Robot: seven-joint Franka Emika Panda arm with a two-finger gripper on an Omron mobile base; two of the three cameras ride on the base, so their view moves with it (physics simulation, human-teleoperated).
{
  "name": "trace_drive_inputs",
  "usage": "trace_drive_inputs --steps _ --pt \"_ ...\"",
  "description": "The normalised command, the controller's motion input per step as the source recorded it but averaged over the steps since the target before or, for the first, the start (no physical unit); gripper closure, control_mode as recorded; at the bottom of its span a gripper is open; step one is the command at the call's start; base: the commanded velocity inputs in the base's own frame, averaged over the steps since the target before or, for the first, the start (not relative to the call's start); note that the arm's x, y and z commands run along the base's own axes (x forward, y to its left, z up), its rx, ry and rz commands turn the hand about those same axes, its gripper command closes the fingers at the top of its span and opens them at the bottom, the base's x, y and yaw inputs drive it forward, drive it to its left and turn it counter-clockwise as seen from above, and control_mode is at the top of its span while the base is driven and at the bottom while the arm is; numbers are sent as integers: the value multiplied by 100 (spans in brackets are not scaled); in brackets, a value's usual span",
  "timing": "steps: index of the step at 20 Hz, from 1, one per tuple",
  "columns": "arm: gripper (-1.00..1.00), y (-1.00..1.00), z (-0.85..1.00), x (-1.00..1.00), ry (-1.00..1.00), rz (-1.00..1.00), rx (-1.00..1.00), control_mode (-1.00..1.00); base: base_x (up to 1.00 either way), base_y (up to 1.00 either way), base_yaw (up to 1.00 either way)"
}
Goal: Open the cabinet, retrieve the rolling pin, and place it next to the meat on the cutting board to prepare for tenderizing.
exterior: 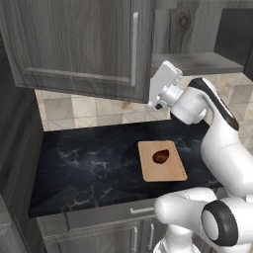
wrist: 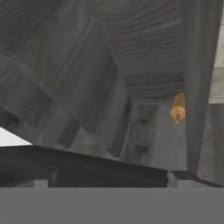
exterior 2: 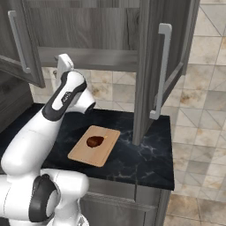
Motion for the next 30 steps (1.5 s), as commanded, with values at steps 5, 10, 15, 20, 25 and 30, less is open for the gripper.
trace_drive_inputs --steps 5,10,15,20,25,30 --pt "-100 0 0 -1 -6 9 -3 -100 0 0 0" --pt "-100 10 5 -23 -15 10 -9 -100 0 0 0" --pt "-100 31 10 -55 -21 7 -10 -100 0 0 0" --pt "-100 49 10 -76 -22 3 -9 -100 0 0 0" --pt "-100 55 8 -90 -24 1 -9 -100 0 0 0" --pt "-100 62 5 -93 -23 1 -10 -100 0 0 0"
